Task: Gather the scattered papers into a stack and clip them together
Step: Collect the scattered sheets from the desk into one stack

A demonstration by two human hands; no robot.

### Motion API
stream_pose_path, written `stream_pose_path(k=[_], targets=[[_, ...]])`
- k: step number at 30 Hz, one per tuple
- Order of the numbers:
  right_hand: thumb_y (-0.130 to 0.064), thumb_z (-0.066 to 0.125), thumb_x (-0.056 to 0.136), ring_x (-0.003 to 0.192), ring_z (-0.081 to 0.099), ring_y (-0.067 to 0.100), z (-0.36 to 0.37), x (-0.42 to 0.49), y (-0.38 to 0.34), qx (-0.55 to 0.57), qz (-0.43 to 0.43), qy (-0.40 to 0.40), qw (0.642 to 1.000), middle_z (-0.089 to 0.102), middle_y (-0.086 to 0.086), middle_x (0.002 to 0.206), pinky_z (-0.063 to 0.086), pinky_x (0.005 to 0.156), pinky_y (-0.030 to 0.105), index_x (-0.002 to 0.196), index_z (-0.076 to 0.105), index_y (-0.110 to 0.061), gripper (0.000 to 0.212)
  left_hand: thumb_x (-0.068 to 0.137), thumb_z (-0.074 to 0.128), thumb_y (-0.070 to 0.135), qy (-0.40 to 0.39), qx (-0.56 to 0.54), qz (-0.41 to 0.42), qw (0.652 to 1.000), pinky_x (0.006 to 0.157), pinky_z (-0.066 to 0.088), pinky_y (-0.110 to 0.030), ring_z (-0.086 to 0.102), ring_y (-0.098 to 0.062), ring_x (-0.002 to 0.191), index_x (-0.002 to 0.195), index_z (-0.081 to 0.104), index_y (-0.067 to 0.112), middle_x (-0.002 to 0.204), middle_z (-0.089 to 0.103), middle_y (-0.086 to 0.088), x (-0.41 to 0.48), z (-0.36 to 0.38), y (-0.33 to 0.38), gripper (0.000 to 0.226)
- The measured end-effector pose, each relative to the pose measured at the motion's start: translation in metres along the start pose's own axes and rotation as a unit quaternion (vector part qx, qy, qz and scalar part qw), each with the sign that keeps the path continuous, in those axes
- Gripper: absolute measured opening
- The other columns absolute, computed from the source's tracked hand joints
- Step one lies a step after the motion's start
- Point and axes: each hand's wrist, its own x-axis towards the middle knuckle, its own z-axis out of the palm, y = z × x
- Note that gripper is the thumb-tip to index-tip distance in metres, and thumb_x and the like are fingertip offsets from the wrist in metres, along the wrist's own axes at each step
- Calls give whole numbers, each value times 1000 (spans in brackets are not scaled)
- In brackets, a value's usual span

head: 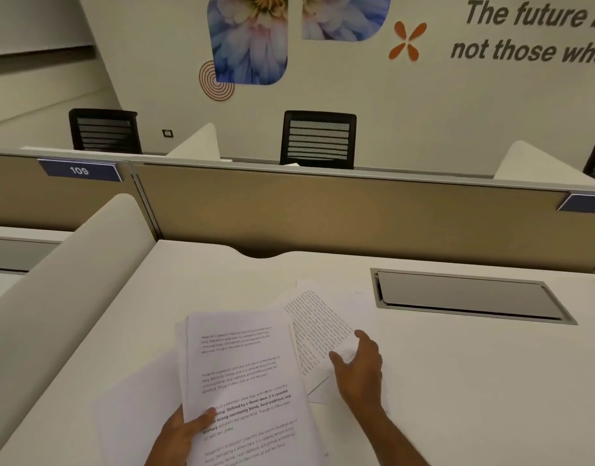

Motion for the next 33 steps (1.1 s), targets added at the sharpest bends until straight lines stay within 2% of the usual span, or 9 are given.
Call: stream_pose_path(k=[4,8,10,14,18,20,26,30,33], targets=[[-42,83,77,140,37,36,-3,39,-6,-119,33,-54,991,40,14,151,37,110,53,153,28,-13,98,94,59,-9,17,-35,0,999,100,44,-44,64,-31,89,130,55,7,98,69,-12,3,-3,2,39],[-54,83,68,140,33,34,-3,59,0,-208,46,-75,974,35,12,150,37,109,51,153,23,-18,109,93,59,-11,29,-36,-5,999,105,44,-49,63,-34,92,130,55,6,101,69,-15,4,-6,-5,41],[-59,83,65,139,33,33,-2,64,2,-244,45,-80,965,34,12,150,37,109,50,152,23,-19,112,93,59,-11,33,-29,-11,999,102,45,-49,64,-34,92,127,55,7,101,69,-16,5,-7,-8,38],[-56,85,64,138,36,34,-3,70,0,-247,46,-89,964,38,12,147,37,109,49,150,27,-19,110,93,63,-7,47,-7,-12,999,100,49,-52,66,-38,95,123,58,8,103,71,-18,5,-4,-10,34],[-41,88,67,137,41,33,2,71,1,-187,42,-94,977,46,11,144,38,111,50,150,29,-18,105,91,66,-6,51,15,-20,998,105,47,-57,65,-42,104,127,59,8,113,70,-22,9,-5,-11,39],[-36,89,68,136,41,34,4,70,2,-168,29,-87,981,47,12,144,40,111,50,151,28,-16,105,91,67,-6,56,29,-13,998,104,48,-53,65,-40,102,126,60,7,109,70,-21,10,-6,-12,38],[-60,83,65,142,33,33,-6,79,-3,-279,18,-102,955,34,13,152,37,112,49,153,20,-19,116,88,71,-3,69,61,-14,996,108,46,-56,66,-41,106,133,60,1,110,72,-20,20,-9,-20,46],[-63,81,65,141,35,32,-8,86,-3,-300,4,-133,945,36,11,150,38,111,48,150,27,-21,109,89,69,-5,71,65,-6,995,107,46,-51,65,-38,101,132,60,0,102,72,-13,21,-8,-21,44],[-62,82,65,141,35,32,-7,86,-2,-301,3,-132,945,36,12,149,39,110,48,149,28,-22,108,90,69,-4,71,59,-10,996,107,46,-52,65,-39,104,133,59,-2,108,71,-19,22,-8,-21,45]])
